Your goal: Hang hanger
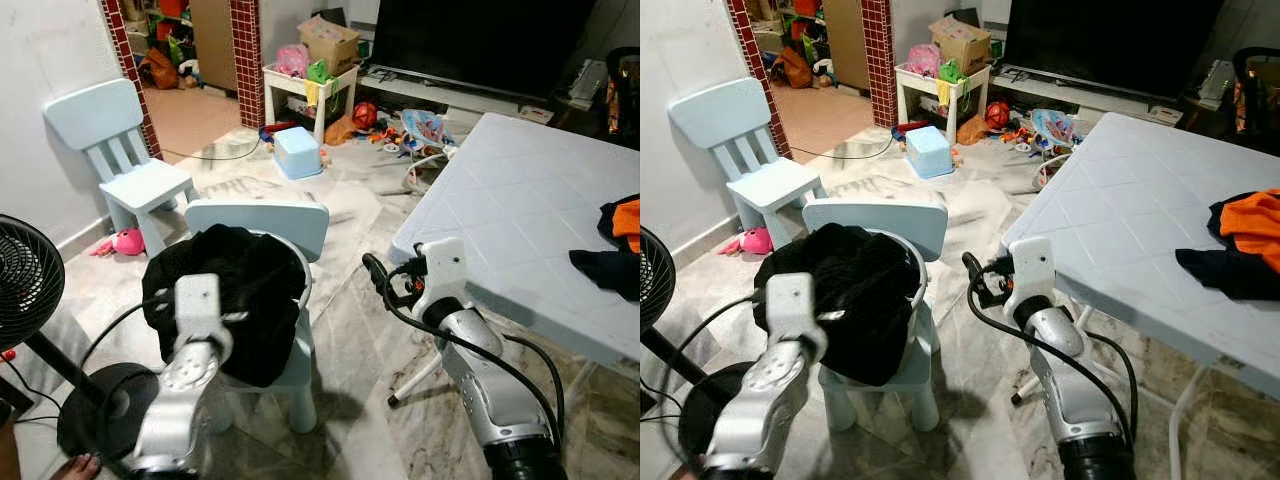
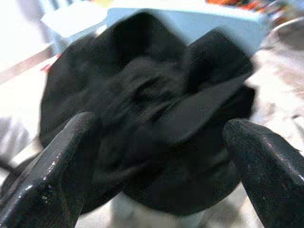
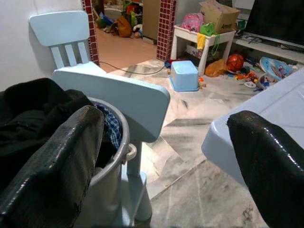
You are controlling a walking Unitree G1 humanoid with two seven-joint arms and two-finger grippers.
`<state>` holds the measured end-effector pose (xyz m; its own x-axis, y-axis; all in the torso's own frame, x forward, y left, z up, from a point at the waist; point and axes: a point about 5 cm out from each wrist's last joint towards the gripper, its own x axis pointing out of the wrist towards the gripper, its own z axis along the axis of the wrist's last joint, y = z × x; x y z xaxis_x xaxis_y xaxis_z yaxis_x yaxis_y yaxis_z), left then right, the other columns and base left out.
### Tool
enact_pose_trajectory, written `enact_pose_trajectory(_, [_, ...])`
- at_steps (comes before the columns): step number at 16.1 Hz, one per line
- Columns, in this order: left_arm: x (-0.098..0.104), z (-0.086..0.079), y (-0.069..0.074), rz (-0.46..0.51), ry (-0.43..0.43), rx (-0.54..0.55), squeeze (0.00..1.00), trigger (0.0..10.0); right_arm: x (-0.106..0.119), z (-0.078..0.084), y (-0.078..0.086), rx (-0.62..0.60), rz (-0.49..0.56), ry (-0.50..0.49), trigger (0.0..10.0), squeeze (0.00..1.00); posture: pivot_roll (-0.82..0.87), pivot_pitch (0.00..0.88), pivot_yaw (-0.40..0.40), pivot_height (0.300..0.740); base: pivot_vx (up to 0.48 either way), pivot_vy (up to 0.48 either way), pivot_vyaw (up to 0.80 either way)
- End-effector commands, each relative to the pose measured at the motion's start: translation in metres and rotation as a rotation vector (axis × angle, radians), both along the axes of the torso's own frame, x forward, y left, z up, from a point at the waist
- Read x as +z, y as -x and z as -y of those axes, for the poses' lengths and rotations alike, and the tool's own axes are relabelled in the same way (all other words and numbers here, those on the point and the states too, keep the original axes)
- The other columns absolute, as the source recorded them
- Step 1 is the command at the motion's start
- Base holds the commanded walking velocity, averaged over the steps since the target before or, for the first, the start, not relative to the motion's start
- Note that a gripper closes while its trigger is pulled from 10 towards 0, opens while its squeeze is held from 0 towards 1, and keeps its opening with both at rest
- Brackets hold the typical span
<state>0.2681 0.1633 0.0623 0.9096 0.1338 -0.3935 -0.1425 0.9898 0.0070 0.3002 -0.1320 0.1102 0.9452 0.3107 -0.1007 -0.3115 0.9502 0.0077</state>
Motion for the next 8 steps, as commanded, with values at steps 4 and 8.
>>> enact_pose_trajectory(4, [-0.009, -0.021, 0.003, -0.083, -0.047, 0.043, 0.0, 10.0, 0.003, 0.006, 0.004, -0.007, -0.001, 0.009, 10.0, 0.0, -0.05, 0.0, -0.053, 0.74, 0.0, 0.0, 0.0])
enact_pose_trajectory(8, [-0.011, -0.024, -0.004, -0.096, -0.088, -0.033, 0.0, 10.0, 0.003, 0.012, 0.009, -0.021, -0.014, 0.018, 10.0, 0.0, -0.07, 0.0, -0.05, 0.74, 0.0, 0.0, 0.0])
